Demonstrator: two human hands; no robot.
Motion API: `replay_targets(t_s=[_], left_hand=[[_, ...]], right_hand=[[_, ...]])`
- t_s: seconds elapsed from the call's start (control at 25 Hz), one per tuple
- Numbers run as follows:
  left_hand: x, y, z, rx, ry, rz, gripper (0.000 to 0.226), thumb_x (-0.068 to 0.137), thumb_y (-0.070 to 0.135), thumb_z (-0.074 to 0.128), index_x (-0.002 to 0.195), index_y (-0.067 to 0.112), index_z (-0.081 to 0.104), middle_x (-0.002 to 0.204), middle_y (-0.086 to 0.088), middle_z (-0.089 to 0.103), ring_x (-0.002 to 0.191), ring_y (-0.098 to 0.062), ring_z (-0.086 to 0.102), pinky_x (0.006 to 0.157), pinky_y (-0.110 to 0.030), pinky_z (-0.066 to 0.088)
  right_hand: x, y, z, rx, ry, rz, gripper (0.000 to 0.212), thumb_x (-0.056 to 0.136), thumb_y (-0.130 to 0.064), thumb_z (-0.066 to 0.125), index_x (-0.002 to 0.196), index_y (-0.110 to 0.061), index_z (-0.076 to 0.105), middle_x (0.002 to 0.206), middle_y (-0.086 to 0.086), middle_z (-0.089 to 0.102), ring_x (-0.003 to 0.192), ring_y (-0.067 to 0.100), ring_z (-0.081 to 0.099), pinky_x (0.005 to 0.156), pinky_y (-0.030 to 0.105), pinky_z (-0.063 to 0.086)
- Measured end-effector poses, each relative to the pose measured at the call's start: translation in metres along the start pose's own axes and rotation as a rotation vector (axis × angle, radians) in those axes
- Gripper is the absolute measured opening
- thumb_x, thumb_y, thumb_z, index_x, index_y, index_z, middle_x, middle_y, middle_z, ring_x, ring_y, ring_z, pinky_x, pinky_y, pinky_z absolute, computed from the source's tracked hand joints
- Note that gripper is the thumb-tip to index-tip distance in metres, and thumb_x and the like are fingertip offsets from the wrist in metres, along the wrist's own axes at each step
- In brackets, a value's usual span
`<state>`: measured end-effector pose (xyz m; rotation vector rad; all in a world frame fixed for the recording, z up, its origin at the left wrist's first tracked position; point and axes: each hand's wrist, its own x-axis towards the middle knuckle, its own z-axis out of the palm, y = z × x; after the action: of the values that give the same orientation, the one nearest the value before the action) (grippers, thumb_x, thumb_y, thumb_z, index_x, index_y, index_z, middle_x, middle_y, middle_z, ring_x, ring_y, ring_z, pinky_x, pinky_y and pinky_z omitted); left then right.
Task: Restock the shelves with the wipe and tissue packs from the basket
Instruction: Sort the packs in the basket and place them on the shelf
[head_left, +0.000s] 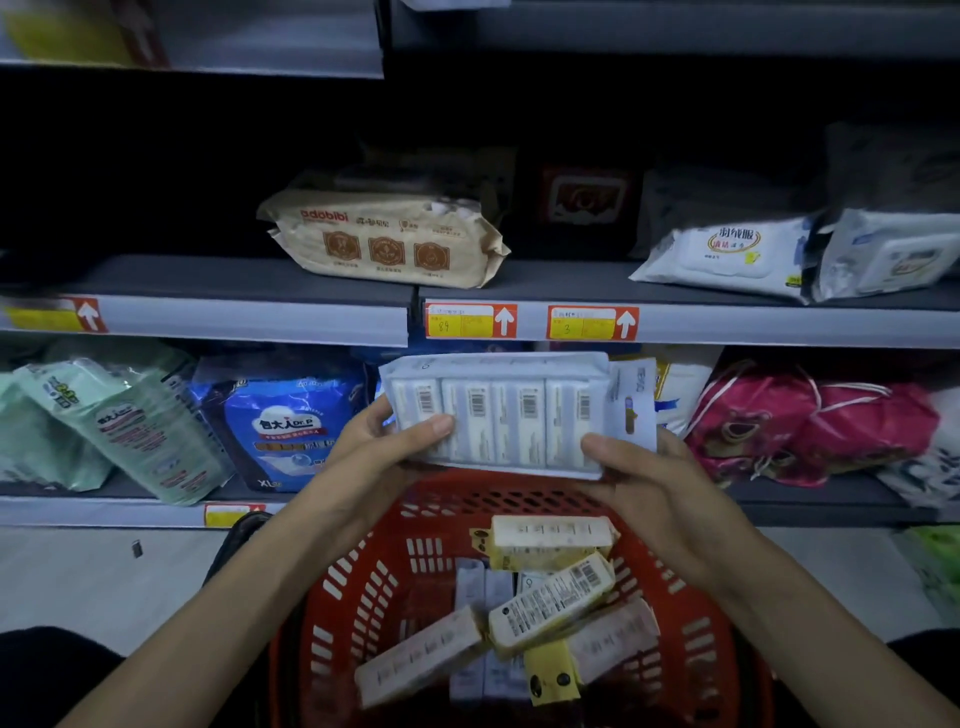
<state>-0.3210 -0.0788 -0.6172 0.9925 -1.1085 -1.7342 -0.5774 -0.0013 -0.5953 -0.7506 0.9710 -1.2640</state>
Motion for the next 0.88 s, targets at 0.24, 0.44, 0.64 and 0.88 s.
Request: replay_targets(t_s=[0.24,0.44,0.64,0.88], left_hand=[[-0.012,0.045,0.028,0.277,0.107,0.376,0.063,0.082,0.025,0.084,0.14,0.022,0.06,0.127,0.006,0.073,0.112,-0.021,0.074,0.096,-0.039,0.06],[-0.022,0.084,0.075,0.28,0.134,0.549,0.058,0.087,0.019,0.079,0.14,0.028,0.057,0.133,0.005,0.066,0.104,-0.016,0.076,0.083,-0.028,0.063],[-0.02,0.146,0.116,0.477,0.25,0.799,0.051,0.082,0.032,0.086,0.129,0.035,0.066,0.127,0.009,0.052,0.105,-0.01,0.07,0.084,-0.023,0.059],[-0.026,0.198,0.148,0.537,0.111,0.934,0.046,0.096,0.02,0.073,0.139,0.032,0.063,0.124,0.011,0.068,0.113,-0.006,0.068,0.099,-0.034,0.056]], right_hand=[[-0.021,-0.016,0.012,-0.263,-0.074,-0.125,0.053,0.078,0.0,0.074,0.127,-0.022,0.071,0.126,0.009,0.075,0.119,0.027,0.071,0.094,0.035,0.06],[-0.05,-0.055,0.034,-0.298,0.021,-0.335,0.05,0.076,-0.015,0.077,0.12,-0.037,0.075,0.123,0.004,0.076,0.118,0.025,0.071,0.095,0.041,0.06],[-0.06,-0.095,0.065,-0.268,0.273,-0.672,0.046,0.071,-0.013,0.08,0.112,-0.033,0.08,0.107,-0.004,0.081,0.102,0.016,0.077,0.082,0.031,0.063],[-0.029,-0.171,0.13,-0.366,0.38,-0.977,0.028,0.081,-0.016,0.084,0.105,-0.008,0.074,0.094,-0.01,0.079,0.09,-0.001,0.073,0.073,0.01,0.054]])
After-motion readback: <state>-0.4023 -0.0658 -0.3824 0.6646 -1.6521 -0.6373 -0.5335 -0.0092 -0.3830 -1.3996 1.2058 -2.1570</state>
